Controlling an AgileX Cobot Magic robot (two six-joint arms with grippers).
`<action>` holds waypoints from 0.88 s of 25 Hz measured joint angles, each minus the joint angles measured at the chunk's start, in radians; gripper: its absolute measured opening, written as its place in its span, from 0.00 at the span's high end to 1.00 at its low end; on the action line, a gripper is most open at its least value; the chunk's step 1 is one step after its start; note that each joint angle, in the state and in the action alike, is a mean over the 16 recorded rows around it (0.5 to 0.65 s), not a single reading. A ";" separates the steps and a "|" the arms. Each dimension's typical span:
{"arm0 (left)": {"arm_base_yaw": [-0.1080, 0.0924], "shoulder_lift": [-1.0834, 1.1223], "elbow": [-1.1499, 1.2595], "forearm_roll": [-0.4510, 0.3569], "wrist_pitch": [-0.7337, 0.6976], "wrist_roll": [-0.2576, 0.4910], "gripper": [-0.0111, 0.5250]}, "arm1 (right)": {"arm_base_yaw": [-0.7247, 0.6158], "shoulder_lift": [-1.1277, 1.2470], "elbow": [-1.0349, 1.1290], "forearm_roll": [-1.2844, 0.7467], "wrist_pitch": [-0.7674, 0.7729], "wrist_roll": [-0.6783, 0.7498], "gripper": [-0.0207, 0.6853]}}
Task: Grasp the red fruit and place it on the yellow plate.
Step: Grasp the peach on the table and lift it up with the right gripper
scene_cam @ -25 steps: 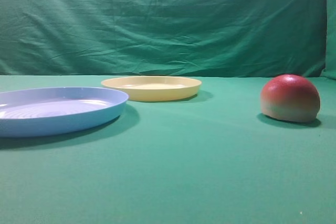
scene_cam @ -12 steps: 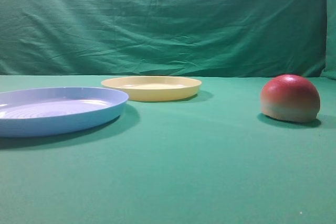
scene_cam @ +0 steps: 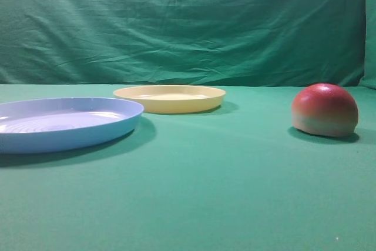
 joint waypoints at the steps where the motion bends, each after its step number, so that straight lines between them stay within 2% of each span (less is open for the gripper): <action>1: 0.000 0.000 0.000 0.000 0.000 0.000 0.69 | 0.002 0.030 -0.027 -0.005 0.023 -0.008 0.97; 14: 0.000 0.000 0.000 0.000 0.000 0.000 0.69 | 0.018 0.562 -0.359 -0.029 0.389 -0.106 0.97; 22: 0.000 0.000 0.000 0.000 0.000 0.000 0.69 | 0.126 0.849 -0.523 -0.008 0.533 -0.163 0.97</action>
